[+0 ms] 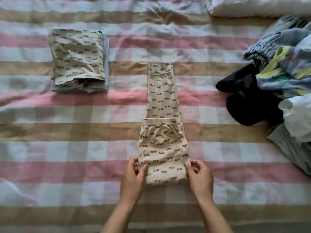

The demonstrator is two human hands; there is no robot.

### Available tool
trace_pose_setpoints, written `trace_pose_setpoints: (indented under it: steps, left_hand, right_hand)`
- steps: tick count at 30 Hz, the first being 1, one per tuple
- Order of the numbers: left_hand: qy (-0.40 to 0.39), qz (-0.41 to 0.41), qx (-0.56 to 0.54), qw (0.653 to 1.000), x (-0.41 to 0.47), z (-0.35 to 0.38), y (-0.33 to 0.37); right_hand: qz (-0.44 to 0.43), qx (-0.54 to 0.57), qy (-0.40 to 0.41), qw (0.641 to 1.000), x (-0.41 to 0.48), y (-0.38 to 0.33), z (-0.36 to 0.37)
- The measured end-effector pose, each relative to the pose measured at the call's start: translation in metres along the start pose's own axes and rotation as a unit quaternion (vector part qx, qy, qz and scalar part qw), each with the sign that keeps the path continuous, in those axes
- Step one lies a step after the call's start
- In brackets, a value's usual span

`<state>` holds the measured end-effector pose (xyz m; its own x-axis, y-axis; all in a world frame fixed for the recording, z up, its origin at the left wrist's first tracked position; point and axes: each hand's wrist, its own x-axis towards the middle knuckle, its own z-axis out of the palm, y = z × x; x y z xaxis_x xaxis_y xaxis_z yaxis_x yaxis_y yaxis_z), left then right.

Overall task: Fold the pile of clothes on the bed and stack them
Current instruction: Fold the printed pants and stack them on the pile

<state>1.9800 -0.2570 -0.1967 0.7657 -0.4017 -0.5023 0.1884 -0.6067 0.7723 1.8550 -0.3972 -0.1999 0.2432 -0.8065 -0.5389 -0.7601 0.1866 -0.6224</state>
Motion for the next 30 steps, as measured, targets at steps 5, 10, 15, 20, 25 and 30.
trace_pose_setpoints:
  steps: [5, 10, 15, 20, 25, 30]
  left_hand:
    - [-0.026, -0.046, 0.008, 0.999, -0.053, -0.003, -0.035]
    - [-0.024, -0.026, -0.009, 0.999, -0.042, -0.001, -0.024]
    - [-0.029, 0.033, -0.003, 0.999, 0.012, 0.007, 0.017]
    - [-0.061, 0.049, -0.016, 0.997, 0.014, 0.012, 0.026]
    - [-0.025, 0.068, 0.028, 0.997, -0.005, 0.018, 0.011]
    - [0.049, 0.131, 0.155, 0.978, 0.032, 0.018, 0.029]
  right_hand:
    - [0.057, 0.000, -0.009, 0.998, -0.053, 0.048, -0.009]
    - [0.004, -0.004, 0.012, 1.000, -0.050, 0.039, -0.011]
    - [-0.065, 0.046, -0.002, 0.997, -0.002, -0.017, 0.000]
    - [-0.062, 0.008, 0.007, 0.998, 0.007, -0.025, -0.009]
    - [-0.057, -0.038, -0.001, 0.998, -0.007, -0.008, -0.005]
    - [-0.122, -0.046, 0.013, 0.991, 0.018, -0.032, -0.006]
